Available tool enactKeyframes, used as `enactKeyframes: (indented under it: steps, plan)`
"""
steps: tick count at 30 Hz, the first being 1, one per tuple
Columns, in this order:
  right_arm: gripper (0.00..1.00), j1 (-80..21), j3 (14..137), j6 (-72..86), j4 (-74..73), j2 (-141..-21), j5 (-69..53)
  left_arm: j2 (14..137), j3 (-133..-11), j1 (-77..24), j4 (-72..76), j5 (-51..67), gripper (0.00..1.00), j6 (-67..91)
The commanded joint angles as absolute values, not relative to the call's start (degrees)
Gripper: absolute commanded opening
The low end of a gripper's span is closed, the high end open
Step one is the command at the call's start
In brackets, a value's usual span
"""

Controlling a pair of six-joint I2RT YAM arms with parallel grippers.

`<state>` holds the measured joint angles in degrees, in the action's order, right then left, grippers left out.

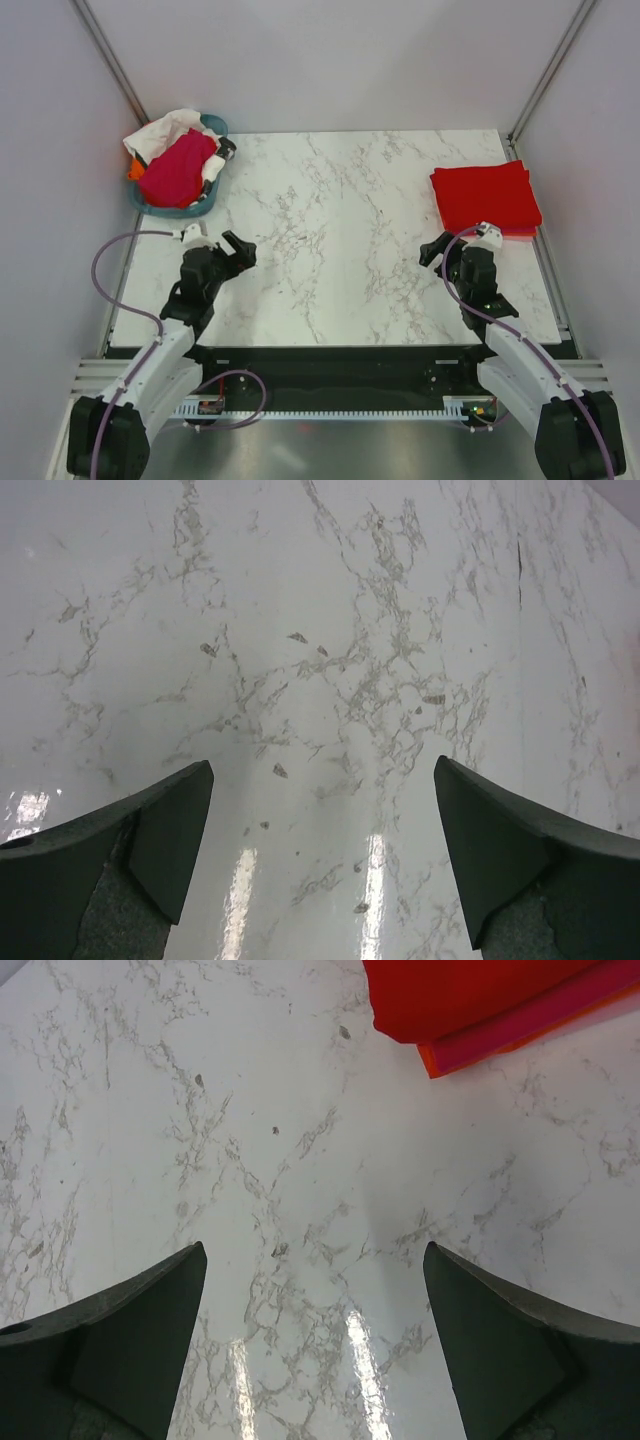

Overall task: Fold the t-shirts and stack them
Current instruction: Grab the tshirt from the pile

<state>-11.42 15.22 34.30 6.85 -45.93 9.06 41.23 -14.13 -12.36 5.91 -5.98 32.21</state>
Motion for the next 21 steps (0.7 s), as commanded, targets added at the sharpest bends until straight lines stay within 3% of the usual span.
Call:
enactKeyframes:
  steps: [1,13,21]
  plan:
    - [0.98,-11.42,14.85,35.24,8.79,-46.40,9.49,45.69,-22.39,-12.13,5.28,-10.89,1.00,41.73]
    - [0.98,-11.43,15.03,35.42,8.17,-46.49,8.70,72.04,-59.66,-8.53,-11.60,-29.70,0.95,41.05]
    - [0.98,-11.43,15.38,35.68,7.91,-47.37,8.53,87.86,-73.90,3.39,-13.97,-26.21,0.85,41.31]
